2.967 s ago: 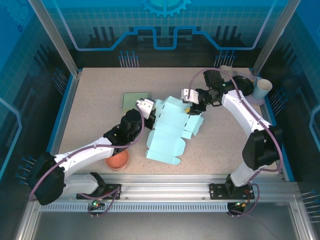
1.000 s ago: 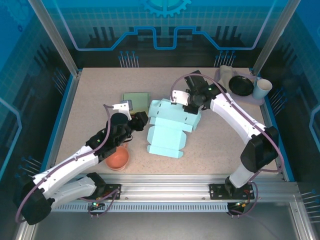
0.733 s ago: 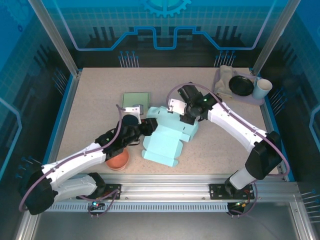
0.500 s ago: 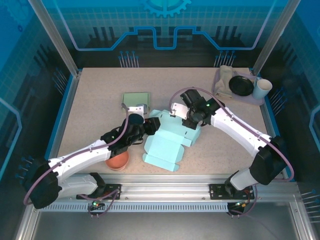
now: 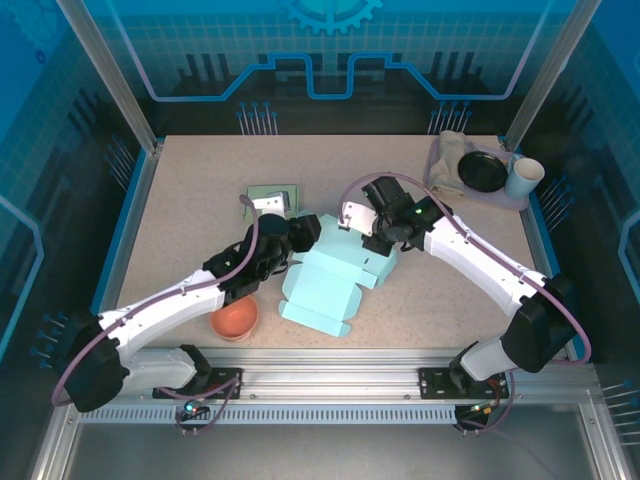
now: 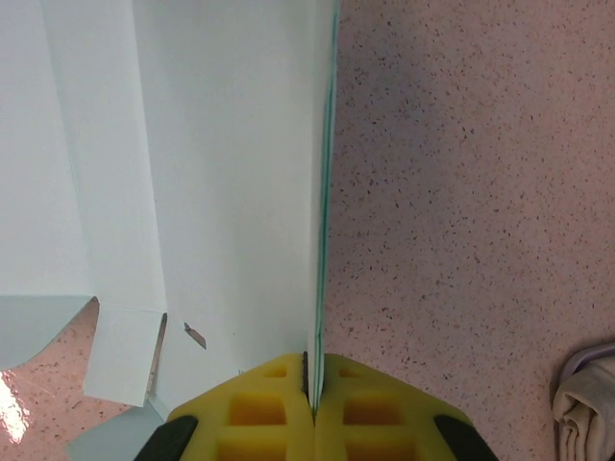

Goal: Fold the paper box

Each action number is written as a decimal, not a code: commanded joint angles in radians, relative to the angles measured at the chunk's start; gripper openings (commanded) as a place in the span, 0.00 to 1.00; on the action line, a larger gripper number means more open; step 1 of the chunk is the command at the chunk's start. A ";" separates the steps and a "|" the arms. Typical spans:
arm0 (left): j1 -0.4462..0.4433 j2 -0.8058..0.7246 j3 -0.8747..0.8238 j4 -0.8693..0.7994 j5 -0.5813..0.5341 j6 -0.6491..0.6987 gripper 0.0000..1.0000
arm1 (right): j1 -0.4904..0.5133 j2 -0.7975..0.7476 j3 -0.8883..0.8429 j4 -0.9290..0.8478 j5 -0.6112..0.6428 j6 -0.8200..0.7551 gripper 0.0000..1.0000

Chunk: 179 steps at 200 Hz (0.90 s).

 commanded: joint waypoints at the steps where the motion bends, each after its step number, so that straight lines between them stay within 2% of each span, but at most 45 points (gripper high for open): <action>1: 0.007 0.035 0.034 0.037 0.019 0.017 0.46 | 0.010 -0.028 -0.011 0.030 -0.054 0.001 0.00; 16: 0.007 0.051 0.029 0.082 0.063 0.016 0.39 | 0.010 -0.038 -0.022 0.042 -0.064 0.001 0.00; 52: 0.006 0.101 0.026 0.165 0.183 -0.011 0.32 | 0.010 -0.038 -0.027 0.052 -0.056 0.000 0.00; 97: 0.002 0.163 0.046 0.191 0.228 -0.035 0.31 | 0.008 -0.041 -0.037 0.065 -0.072 0.001 0.00; 124: 0.003 0.120 0.036 0.106 0.165 -0.015 0.31 | 0.005 -0.049 -0.052 0.090 -0.051 0.004 0.00; 149: 0.004 0.033 -0.048 0.040 0.115 0.042 0.33 | -0.001 -0.040 -0.060 0.104 -0.017 0.010 0.00; 179: 0.036 -0.005 -0.183 0.085 0.166 0.133 0.41 | -0.003 -0.022 -0.058 0.102 -0.024 0.013 0.00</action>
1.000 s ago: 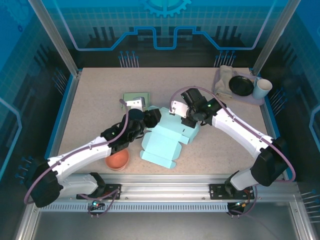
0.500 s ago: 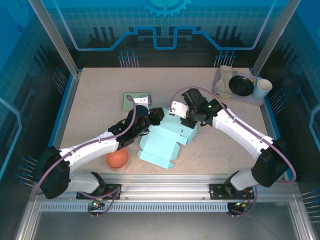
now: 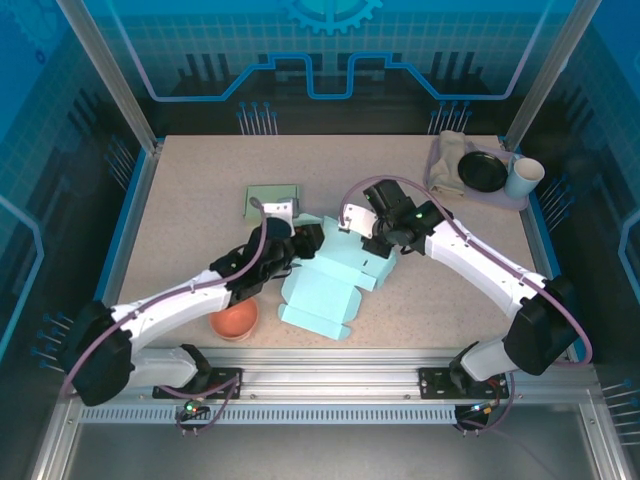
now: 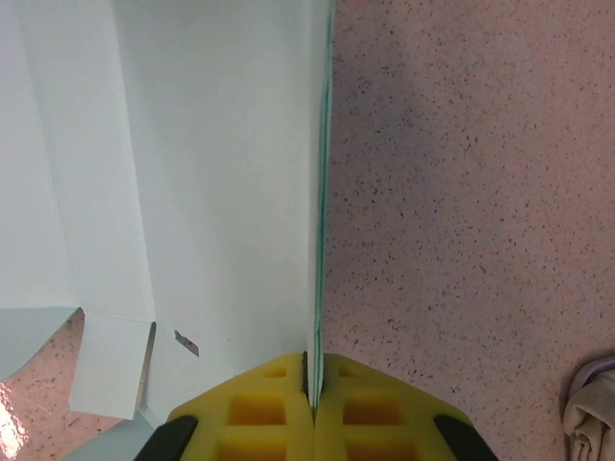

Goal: Fold the paper box

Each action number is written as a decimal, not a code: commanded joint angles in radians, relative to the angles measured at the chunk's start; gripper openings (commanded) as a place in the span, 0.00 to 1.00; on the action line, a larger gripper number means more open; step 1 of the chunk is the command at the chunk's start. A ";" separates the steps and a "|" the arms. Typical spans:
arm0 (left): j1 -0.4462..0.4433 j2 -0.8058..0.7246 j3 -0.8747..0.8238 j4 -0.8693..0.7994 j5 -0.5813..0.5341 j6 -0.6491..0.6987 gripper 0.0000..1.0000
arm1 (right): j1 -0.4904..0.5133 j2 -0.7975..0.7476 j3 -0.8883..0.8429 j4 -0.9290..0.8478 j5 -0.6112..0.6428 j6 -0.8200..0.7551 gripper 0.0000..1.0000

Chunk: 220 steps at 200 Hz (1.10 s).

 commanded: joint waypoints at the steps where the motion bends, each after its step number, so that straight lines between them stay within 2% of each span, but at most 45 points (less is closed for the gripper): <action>1: 0.026 -0.020 -0.095 -0.011 0.024 0.091 0.41 | 0.000 -0.003 -0.005 0.038 -0.016 0.012 0.00; 22: 0.050 0.009 -0.112 -0.004 0.056 0.136 0.53 | 0.000 0.000 -0.009 0.037 -0.021 0.013 0.00; 34: 0.053 0.033 -0.109 -0.005 0.039 0.151 0.55 | 0.000 0.001 -0.009 0.033 -0.017 0.011 0.00; 51: 0.055 0.063 -0.113 0.003 -0.022 0.141 0.57 | 0.001 -0.002 -0.009 0.031 -0.026 0.010 0.00; 82: 0.053 0.064 -0.130 0.018 -0.062 0.134 0.57 | 0.000 -0.003 -0.014 0.040 -0.034 0.006 0.00; 118: 0.054 -0.002 -0.149 -0.031 -0.156 0.124 0.61 | -0.001 0.013 -0.008 0.036 -0.035 0.006 0.00; 151: 0.055 -0.076 -0.161 -0.065 -0.171 0.130 0.64 | -0.001 0.014 -0.006 0.035 -0.035 0.008 0.00; 177: 0.054 -0.077 -0.161 -0.066 -0.140 0.107 0.63 | 0.000 0.010 -0.009 0.037 -0.038 0.009 0.00; 220: 0.050 -0.001 -0.146 -0.011 0.020 0.007 0.56 | -0.002 0.016 -0.012 0.037 -0.020 0.010 0.00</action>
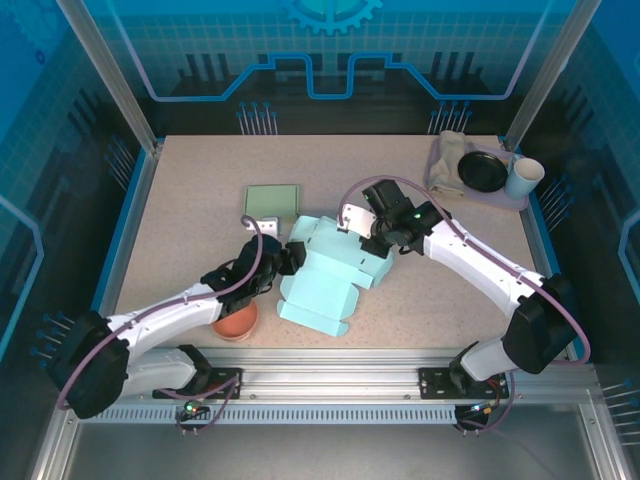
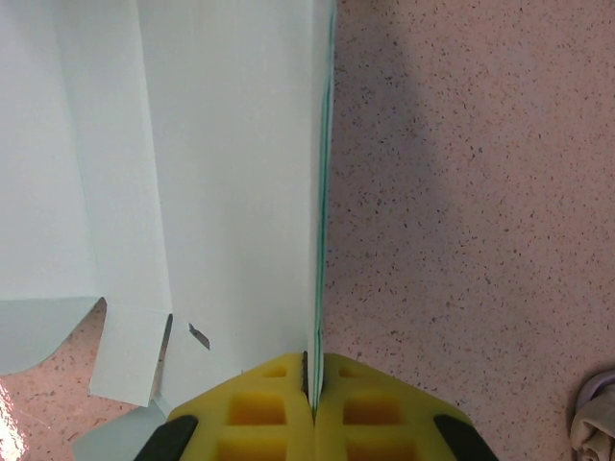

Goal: Fold the paper box

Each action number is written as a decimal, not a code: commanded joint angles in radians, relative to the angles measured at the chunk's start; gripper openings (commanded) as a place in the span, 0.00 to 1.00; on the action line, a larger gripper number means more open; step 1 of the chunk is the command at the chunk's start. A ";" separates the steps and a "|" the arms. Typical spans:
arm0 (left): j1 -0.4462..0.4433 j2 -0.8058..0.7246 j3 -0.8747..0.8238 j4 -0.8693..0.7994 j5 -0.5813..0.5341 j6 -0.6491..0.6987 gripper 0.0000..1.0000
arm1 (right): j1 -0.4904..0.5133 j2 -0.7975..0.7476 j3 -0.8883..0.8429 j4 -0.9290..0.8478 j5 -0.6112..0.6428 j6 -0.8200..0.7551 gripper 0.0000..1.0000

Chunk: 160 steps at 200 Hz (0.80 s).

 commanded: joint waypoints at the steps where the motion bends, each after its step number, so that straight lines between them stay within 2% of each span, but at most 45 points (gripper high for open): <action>1: 0.002 0.049 0.006 0.029 0.104 -0.068 0.55 | -0.002 0.007 -0.004 0.015 -0.005 0.009 0.00; 79: -0.072 0.123 0.076 0.067 0.215 -0.161 0.53 | -0.010 0.024 -0.007 0.025 0.009 0.009 0.00; 129: -0.094 0.150 0.100 0.056 0.210 -0.176 0.53 | -0.016 0.044 -0.010 0.036 0.012 0.009 0.00; 160: -0.094 0.067 0.084 -0.006 0.160 -0.135 0.53 | -0.020 0.048 -0.042 0.110 0.072 -0.001 0.00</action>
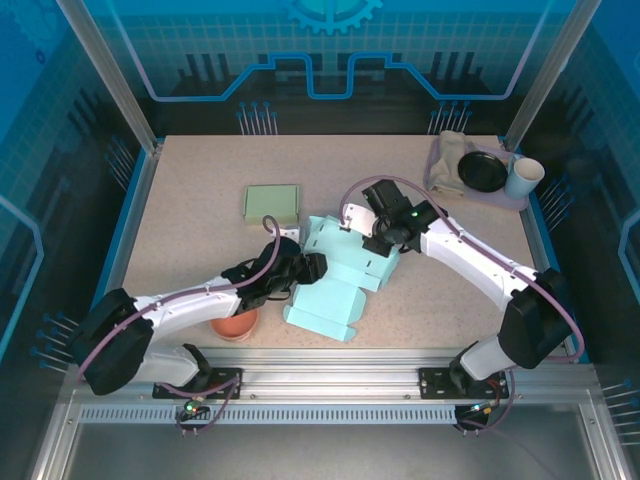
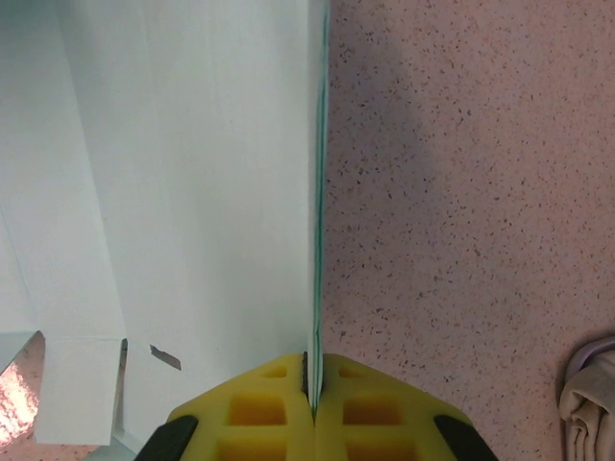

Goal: Fold the paper box

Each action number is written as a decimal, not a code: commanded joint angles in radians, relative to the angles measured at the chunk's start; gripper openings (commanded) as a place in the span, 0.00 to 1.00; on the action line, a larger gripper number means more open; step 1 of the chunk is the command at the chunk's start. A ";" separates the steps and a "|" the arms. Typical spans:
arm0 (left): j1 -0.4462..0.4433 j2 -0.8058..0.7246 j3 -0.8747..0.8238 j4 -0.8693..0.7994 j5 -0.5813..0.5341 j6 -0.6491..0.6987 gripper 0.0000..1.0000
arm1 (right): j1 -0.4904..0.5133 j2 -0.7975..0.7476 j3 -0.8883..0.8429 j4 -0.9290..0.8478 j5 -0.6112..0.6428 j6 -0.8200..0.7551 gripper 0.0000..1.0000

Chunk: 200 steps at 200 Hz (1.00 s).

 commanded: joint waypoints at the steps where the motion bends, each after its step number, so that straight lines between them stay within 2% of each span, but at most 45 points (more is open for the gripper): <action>1: -0.011 -0.076 0.026 -0.016 -0.012 0.019 0.53 | -0.003 0.015 -0.027 0.089 0.016 -0.001 0.00; 34: -0.010 -0.233 -0.065 -0.136 -0.205 0.027 0.55 | 0.031 0.006 -0.089 0.237 0.258 -0.056 0.00; 56: -0.002 -0.329 -0.140 -0.177 -0.312 0.015 0.57 | 0.070 -0.006 -0.156 0.380 0.437 -0.192 0.00; 67: 0.009 -0.369 -0.162 -0.189 -0.340 0.023 0.58 | 0.089 -0.014 -0.192 0.465 0.480 -0.285 0.00; 115: 0.059 -0.414 -0.182 -0.210 -0.426 0.065 0.57 | 0.192 -0.091 -0.409 0.805 0.446 -0.572 0.00; 161: 0.063 -0.314 -0.247 -0.059 -0.356 0.080 0.54 | 0.227 -0.073 -0.546 1.051 0.419 -0.666 0.00; 200: 0.062 -0.187 -0.242 0.039 -0.289 0.124 0.50 | 0.225 -0.037 -0.610 1.152 0.383 -0.655 0.00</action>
